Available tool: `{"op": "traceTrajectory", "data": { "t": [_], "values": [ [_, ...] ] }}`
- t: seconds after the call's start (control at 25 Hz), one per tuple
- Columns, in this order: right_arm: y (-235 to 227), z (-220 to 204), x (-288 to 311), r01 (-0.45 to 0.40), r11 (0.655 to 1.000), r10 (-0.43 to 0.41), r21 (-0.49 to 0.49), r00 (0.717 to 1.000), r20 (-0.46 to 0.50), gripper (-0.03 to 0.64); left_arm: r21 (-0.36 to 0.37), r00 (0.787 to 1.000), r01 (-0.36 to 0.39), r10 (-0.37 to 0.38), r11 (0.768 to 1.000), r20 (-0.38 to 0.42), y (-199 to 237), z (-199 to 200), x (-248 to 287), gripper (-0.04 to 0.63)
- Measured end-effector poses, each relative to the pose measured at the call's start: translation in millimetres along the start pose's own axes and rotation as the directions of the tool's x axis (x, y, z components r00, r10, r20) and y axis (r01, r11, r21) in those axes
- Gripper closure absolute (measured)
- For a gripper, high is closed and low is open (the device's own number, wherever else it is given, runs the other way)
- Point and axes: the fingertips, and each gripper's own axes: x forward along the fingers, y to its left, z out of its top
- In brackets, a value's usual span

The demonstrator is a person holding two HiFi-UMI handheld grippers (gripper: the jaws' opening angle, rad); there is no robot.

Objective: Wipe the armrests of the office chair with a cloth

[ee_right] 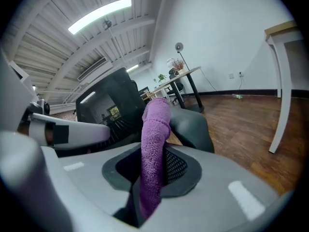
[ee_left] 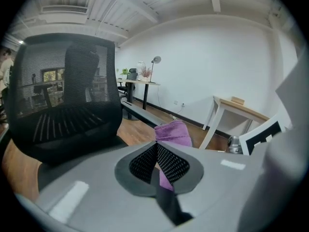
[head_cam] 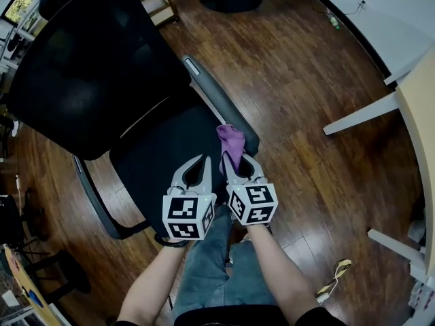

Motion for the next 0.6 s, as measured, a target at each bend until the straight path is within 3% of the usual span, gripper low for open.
{"op": "traceTrajectory", "data": {
  "t": [0.6],
  "values": [
    [-55.3,-92.1,-18.6,0.043,0.997,-0.038,0.060,0.997,-0.074,0.541,0.020,0.999,0.015,-0.015,1.000,-0.039,-28.6,-72.2,11.1,0.591]
  ]
}}
